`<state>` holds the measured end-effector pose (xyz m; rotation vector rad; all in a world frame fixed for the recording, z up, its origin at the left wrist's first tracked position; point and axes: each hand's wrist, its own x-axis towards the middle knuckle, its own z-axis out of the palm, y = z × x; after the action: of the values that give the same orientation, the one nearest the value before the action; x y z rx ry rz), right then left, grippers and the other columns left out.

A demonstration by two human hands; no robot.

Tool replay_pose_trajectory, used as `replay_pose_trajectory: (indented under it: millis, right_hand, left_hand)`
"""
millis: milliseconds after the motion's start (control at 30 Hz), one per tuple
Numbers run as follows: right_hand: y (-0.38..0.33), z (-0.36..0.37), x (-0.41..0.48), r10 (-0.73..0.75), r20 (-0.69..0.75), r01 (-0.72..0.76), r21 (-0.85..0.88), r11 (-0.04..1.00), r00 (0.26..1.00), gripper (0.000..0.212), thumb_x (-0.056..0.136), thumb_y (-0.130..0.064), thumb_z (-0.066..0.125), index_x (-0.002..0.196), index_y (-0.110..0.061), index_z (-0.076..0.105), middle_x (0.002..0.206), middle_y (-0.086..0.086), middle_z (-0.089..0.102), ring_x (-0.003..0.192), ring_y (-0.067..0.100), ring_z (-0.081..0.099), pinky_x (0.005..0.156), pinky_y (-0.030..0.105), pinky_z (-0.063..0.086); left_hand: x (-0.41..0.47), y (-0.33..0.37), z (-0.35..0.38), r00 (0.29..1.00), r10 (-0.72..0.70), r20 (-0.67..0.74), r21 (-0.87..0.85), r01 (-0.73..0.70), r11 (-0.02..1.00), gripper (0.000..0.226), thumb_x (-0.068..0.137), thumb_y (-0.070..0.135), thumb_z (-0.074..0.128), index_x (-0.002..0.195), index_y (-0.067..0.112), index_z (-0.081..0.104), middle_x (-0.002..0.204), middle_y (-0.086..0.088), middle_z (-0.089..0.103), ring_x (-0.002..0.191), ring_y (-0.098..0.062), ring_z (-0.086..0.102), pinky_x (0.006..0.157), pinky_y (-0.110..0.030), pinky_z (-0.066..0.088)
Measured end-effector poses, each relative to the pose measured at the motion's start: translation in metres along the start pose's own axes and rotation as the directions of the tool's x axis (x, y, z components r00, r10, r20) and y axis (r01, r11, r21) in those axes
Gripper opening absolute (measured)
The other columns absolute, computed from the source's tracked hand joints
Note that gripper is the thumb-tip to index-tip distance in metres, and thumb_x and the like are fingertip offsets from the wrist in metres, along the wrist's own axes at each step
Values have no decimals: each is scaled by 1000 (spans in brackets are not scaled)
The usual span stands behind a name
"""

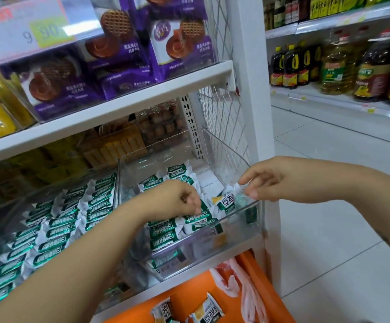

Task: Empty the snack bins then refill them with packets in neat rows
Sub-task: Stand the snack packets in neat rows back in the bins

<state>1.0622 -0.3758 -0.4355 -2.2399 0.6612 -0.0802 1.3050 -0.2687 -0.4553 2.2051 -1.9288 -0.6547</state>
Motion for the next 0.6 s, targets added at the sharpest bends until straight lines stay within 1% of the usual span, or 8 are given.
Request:
replay_pose_trajectory:
  millis: [67,100,133,233,300,400,533,600]
  right_hand:
    - [2,-7,-2,28,-11,-28,-8,1000,1000,21,90,-32,61,110,-37,60,99,-17,70,94,10,67,89,32,53]
    - [3,-9,-2,36,-17,-36,-13,999,999,21,90,-31,61,110,-37,61,97,-17,71,95,12,67,90,35,53]
    - [4,-10,-3,39,-19,-40,-18,999,999,21,90,-31,62,111,-36,61,96,-18,71,96,14,67,91,37,53]
    - [4,-9,-3,39,-4,-39,-76,996,999,24,90,-33,62,114,-34,60,97,-17,70,96,10,65,92,34,51]
    - [3,-8,-4,46,11,-45,-124,991,999,28,90,-35,61,117,-35,58,98,-17,69,96,5,63,92,31,50]
    - [3,-9,-3,51,20,-47,-159,986,999,31,90,-36,61,121,-35,56,97,-19,69,96,5,63,93,32,50]
    - [4,-12,-1,50,30,-44,-165,985,998,32,91,-34,61,123,-34,56,98,-15,70,97,9,63,94,34,49]
    - [3,-12,-2,55,30,-49,-170,984,998,33,91,-34,60,123,-33,56,99,-14,69,98,9,62,95,35,49]
  left_hand:
    - [12,7,-1,987,-5,-159,13,7,1000,6,89,25,64,91,31,65,88,14,66,70,2,56,71,-16,47]
    - [20,12,1,979,-4,-204,60,17,998,10,90,25,62,99,28,65,94,12,66,77,-1,58,77,-20,48]
    - [29,18,4,977,-5,-214,110,29,993,17,90,27,61,107,27,64,101,10,66,86,-5,60,83,-25,49]
    - [57,32,16,989,-46,-139,283,84,955,43,88,41,62,128,29,54,121,9,61,114,-15,55,101,-36,40]
    - [73,37,22,993,-91,-71,422,113,900,58,87,48,62,138,29,44,130,6,57,124,-19,49,105,-40,32]
    - [87,42,29,990,-140,17,489,114,865,67,84,46,66,141,26,36,131,1,57,125,-24,48,100,-39,33]
    - [92,44,29,980,-186,71,407,141,902,76,82,38,72,143,21,30,125,-4,58,110,-27,57,91,-36,44]
    - [92,43,29,978,-190,86,355,148,923,77,81,32,74,142,19,29,126,-6,54,104,-27,59,88,-37,49]
